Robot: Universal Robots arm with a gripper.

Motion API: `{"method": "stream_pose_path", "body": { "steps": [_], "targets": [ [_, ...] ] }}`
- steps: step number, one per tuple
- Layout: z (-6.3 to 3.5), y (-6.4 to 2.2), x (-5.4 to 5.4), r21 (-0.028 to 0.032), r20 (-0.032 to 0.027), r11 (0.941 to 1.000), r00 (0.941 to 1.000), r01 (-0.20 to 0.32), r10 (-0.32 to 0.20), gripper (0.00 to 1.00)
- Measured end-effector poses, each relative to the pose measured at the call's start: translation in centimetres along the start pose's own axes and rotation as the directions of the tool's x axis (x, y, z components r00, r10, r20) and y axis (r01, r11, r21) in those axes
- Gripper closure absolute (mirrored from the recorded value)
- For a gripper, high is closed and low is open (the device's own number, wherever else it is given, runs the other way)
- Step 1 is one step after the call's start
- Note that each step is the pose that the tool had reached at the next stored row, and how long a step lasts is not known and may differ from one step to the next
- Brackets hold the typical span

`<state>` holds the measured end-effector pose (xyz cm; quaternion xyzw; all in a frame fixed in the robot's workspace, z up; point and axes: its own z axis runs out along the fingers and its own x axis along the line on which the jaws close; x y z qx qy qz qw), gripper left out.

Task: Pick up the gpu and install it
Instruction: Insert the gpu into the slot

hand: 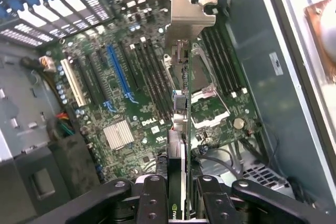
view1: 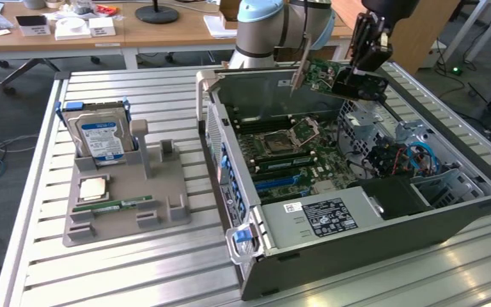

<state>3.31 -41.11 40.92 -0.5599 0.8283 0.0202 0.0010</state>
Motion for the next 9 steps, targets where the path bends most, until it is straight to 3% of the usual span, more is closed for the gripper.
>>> {"method": "stream_pose_path", "body": {
  "steps": [5, 9],
  "targets": [
    [0.01, 0.0, 0.0, -0.0023, -0.0029, 0.9959, 0.9959, 0.091, -0.091, 0.74],
    [0.02, 0.0, 0.0, -0.0044, -0.005, 0.9865, 0.9865, 0.164, -0.164, 0.74]
  ]
}}
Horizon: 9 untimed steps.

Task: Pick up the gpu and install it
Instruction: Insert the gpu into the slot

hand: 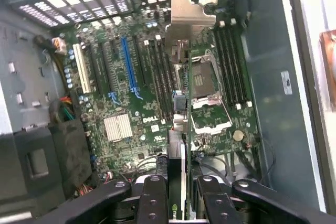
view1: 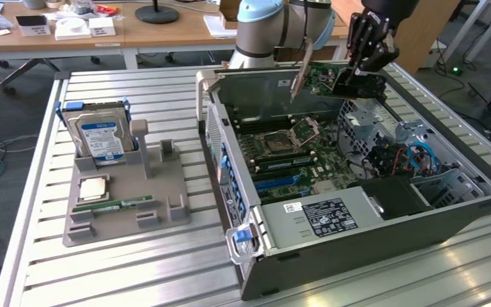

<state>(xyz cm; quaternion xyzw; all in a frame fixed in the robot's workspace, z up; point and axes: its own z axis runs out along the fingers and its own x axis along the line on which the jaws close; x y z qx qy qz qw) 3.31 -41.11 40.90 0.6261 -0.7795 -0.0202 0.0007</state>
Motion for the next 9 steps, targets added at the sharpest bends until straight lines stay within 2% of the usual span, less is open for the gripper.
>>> {"method": "stream_pose_path", "body": {
  "steps": [5, 9],
  "targets": [
    [0.01, 0.0, 0.0, -0.0023, -0.0028, 0.996, 0.996, 0.09, -0.09, 0.74],
    [0.02, 0.0, 0.0, -0.0043, -0.0049, 0.9868, 0.9868, 0.162, -0.162, 0.74]
  ]
}}
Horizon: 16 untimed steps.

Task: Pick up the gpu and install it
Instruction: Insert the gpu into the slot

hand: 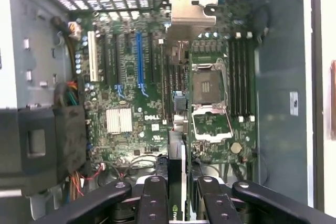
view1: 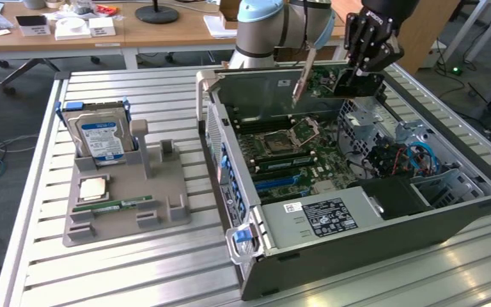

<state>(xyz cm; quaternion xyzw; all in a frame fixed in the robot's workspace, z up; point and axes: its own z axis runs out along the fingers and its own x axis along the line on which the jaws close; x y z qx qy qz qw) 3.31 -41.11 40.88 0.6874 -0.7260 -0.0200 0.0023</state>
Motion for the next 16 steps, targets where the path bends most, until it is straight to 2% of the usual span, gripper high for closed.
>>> {"method": "stream_pose_path", "body": {
  "steps": [5, 10, 12, 13, 16],
  "targets": [
    [0.01, 0.0, 0.0, -0.0023, -0.0028, 0.9959, 0.9959, 0.091, -0.091, 0.74],
    [0.02, 0.0, 0.0, -0.0049, -0.0054, 0.9837, 0.9837, 0.18, -0.18, 0.74],
    [0.03, 0.02, 0.0, -0.0053, -0.0058, 0.9812, 0.9812, 0.193, -0.193, 0.74],
    [0.08, 0.09, -0.01, -0.003, -0.0059, 0.9811, 0.9811, 0.193, -0.193, 0.74],
    [0.19, 0.4, -0.01, 0.0193, -0.0091, 0.9813, 0.9815, 0.192, -0.191, 0.74]
  ]
}}
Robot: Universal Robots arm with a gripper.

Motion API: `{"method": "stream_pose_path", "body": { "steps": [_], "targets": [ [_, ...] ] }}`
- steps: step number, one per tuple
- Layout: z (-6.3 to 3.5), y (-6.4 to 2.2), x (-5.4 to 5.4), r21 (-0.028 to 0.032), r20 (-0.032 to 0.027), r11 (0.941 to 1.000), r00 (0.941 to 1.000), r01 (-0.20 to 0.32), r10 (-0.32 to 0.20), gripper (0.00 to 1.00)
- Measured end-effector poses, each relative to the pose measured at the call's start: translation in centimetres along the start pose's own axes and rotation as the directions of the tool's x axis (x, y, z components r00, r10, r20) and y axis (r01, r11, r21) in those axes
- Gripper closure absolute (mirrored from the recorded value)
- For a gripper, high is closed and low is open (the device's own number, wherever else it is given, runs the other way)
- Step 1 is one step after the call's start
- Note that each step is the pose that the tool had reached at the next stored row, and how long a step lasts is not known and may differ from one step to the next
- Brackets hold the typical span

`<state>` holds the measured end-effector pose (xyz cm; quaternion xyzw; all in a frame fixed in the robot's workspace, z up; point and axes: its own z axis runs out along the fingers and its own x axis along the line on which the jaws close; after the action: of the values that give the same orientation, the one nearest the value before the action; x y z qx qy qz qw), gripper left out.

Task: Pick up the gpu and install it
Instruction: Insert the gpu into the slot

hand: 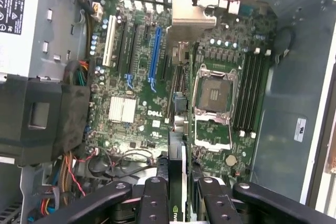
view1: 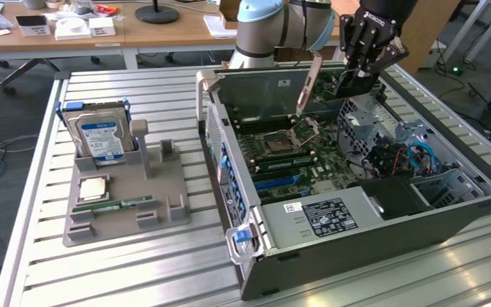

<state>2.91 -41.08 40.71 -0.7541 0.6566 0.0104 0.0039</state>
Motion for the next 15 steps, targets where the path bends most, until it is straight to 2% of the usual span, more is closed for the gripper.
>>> {"method": "stream_pose_path", "body": {
  "steps": [2, 3, 11, 15],
  "targets": [
    [0.07, 0.12, -0.04, 0.0129, -0.0018, 0.9999, 1.0, -0.005, 0.005, 0.74],
    [0.11, 0.17, -0.05, 0.0165, -0.0022, 0.9998, 0.9999, -0.01, 0.01, 0.74],
    [0.45, 0.72, -0.12, 0.0189, -0.0017, 0.9958, 0.9959, -0.09, 0.09, 0.74],
    [0.61, 1.05, -0.17, 0.0215, -0.0016, 0.995, 0.9953, -0.097, 0.097, 0.74]
  ]
}}
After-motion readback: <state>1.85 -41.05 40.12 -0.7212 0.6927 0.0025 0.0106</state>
